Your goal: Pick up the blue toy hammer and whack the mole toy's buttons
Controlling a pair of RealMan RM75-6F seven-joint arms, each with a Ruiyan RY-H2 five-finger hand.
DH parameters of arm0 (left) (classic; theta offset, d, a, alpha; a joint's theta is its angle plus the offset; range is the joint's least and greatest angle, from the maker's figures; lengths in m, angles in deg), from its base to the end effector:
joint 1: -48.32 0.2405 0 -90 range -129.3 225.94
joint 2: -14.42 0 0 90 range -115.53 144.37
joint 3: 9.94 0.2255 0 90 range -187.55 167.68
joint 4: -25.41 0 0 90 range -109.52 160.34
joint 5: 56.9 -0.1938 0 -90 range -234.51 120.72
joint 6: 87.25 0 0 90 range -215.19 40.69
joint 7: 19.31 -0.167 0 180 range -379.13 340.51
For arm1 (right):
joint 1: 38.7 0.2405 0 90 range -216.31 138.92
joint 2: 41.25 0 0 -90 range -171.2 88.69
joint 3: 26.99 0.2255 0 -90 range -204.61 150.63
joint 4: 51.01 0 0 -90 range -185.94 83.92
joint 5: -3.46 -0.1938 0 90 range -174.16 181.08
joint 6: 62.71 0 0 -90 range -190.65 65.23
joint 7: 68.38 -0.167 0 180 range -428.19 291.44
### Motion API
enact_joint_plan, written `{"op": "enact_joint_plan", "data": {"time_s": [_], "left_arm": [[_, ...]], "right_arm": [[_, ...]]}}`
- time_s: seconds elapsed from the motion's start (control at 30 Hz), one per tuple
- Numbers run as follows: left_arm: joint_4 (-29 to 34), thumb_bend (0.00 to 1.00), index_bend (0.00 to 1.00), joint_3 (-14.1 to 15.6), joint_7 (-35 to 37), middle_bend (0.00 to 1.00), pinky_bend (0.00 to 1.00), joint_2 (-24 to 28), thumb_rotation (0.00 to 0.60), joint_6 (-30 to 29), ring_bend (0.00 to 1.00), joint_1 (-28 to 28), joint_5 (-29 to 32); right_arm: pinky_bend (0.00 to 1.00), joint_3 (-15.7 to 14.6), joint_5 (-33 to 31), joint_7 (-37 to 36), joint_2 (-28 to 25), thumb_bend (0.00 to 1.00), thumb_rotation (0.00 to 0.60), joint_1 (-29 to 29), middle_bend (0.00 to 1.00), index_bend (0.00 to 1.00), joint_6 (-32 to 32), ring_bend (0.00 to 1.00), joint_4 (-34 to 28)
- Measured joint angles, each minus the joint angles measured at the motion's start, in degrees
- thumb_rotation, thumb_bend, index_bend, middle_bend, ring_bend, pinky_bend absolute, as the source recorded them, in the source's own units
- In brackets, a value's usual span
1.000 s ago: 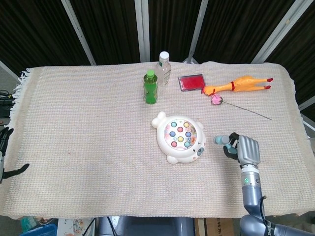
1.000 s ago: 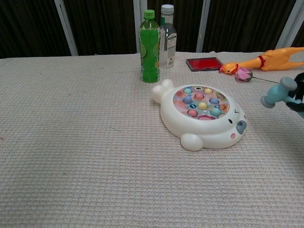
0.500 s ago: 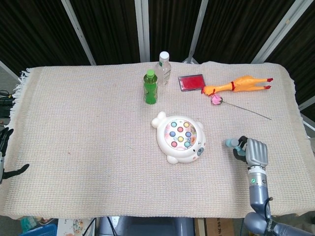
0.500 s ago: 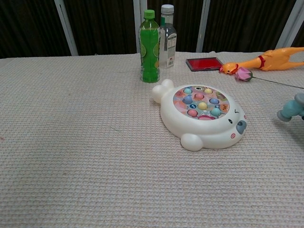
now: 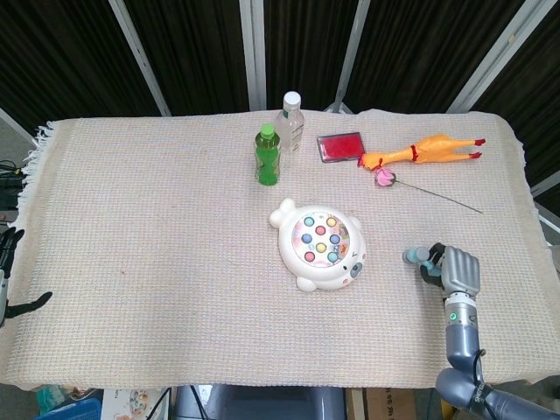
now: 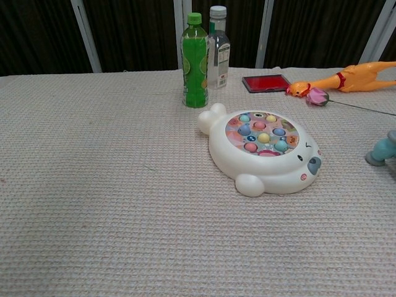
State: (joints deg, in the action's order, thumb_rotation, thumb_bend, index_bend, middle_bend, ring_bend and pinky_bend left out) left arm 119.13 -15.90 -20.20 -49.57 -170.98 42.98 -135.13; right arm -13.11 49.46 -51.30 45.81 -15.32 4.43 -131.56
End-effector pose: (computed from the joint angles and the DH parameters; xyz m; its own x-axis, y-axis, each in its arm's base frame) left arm -0.2881 0.2116 0.1722 0.3721 -0.0282 0.9278 0.9236 0.1107 -0.3670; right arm -0.2867 -0.3031 0.0558 0.2338 -0.1682 0.9576 -0.9029 0.3278 0.2780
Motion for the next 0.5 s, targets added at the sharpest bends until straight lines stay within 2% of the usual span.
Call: {"op": "enact_joint_plan", "data": {"time_s": [0.1, 0.23, 0.5], "left_arm": [[0.0, 0.0, 0.0, 0.0, 0.0, 0.0, 0.0, 0.0, 0.6, 0.0, 0.0, 0.0, 0.0], [0.0, 0.0, 0.0, 0.0, 0.0, 0.0, 0.0, 0.0, 0.6, 0.1, 0.0, 0.0, 0.1], [0.0, 0.0, 0.0, 0.0, 0.1, 0.0, 0.0, 0.1, 0.6, 0.0, 0.0, 0.0, 0.0]], "right_arm": [[0.5, -0.1, -0.3, 0.3, 0.0, 0.66, 0.6, 0.0, 0.59, 0.69, -0.5, 0.38, 0.0], [0.38, 0.0, -0.6, 0.2, -0.2, 0.66, 0.6, -0.2, 0.47, 0.54, -1.0, 0.27, -0.5], [0.26, 0.4, -0.8, -0.5, -0.8, 0.66, 0.6, -0.6, 0.37, 0.41, -1.5, 0.19, -2.0]]}}
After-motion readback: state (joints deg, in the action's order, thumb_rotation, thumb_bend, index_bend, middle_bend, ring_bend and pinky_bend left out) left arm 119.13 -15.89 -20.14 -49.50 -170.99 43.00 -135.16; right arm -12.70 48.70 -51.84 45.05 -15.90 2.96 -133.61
